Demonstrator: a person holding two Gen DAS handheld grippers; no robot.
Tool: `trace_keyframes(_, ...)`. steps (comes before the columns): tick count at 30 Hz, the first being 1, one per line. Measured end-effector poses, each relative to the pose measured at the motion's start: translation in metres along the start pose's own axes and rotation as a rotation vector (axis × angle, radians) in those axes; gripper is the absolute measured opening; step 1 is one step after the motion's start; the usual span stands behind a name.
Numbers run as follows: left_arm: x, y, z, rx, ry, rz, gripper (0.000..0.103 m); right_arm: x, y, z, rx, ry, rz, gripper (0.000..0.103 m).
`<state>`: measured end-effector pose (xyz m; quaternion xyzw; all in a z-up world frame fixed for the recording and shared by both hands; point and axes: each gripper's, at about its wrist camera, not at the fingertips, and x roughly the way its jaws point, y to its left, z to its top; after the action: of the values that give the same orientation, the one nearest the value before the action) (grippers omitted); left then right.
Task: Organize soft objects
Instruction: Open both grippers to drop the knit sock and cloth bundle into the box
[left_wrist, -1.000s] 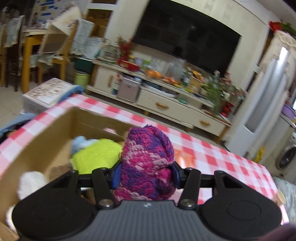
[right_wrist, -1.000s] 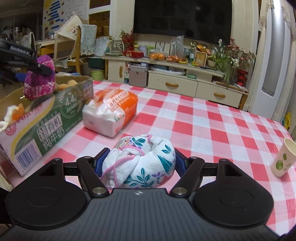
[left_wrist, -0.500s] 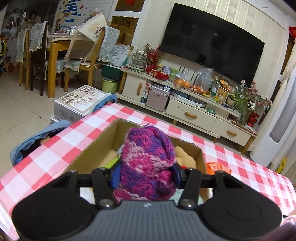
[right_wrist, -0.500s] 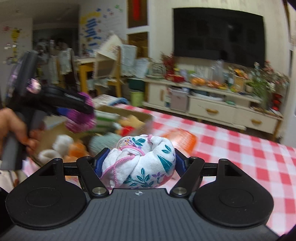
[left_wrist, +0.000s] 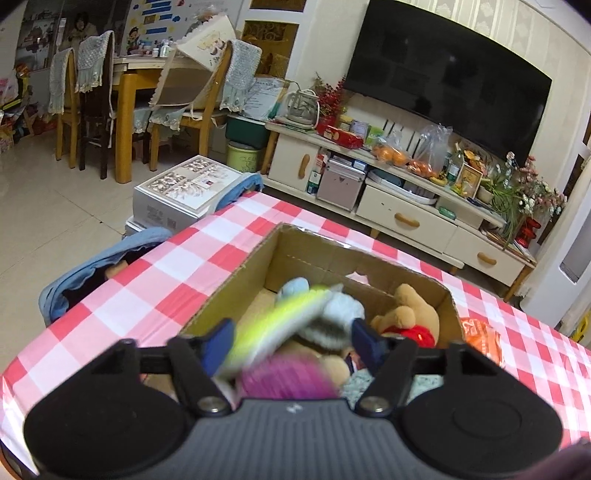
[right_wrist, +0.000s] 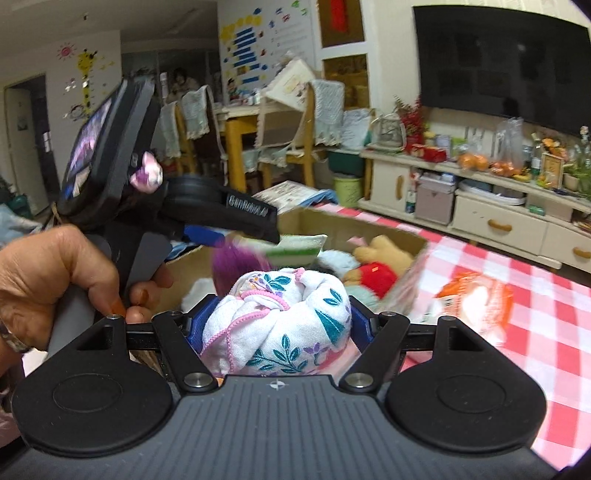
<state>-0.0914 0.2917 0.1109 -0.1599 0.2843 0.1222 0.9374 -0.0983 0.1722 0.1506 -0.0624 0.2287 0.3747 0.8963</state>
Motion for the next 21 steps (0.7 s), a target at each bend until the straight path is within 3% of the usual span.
trace_keyframes(3,-0.005,0.003,-0.003,-0.006,-0.018,0.011,0.084,0.004,0.004,-0.004,-0.005,0.009,0.013,0.099)
trace_keyframes(13,-0.007,-0.008,-0.028,0.084,-0.022,0.035,0.085,-0.019,-0.006,-0.011,0.042,-0.043,-0.048,0.100)
trace_keyframes(21,-0.008,-0.019,-0.029,0.081,-0.175,0.068,0.085,-0.038,-0.033,-0.033,0.105,-0.061,-0.129,0.101)
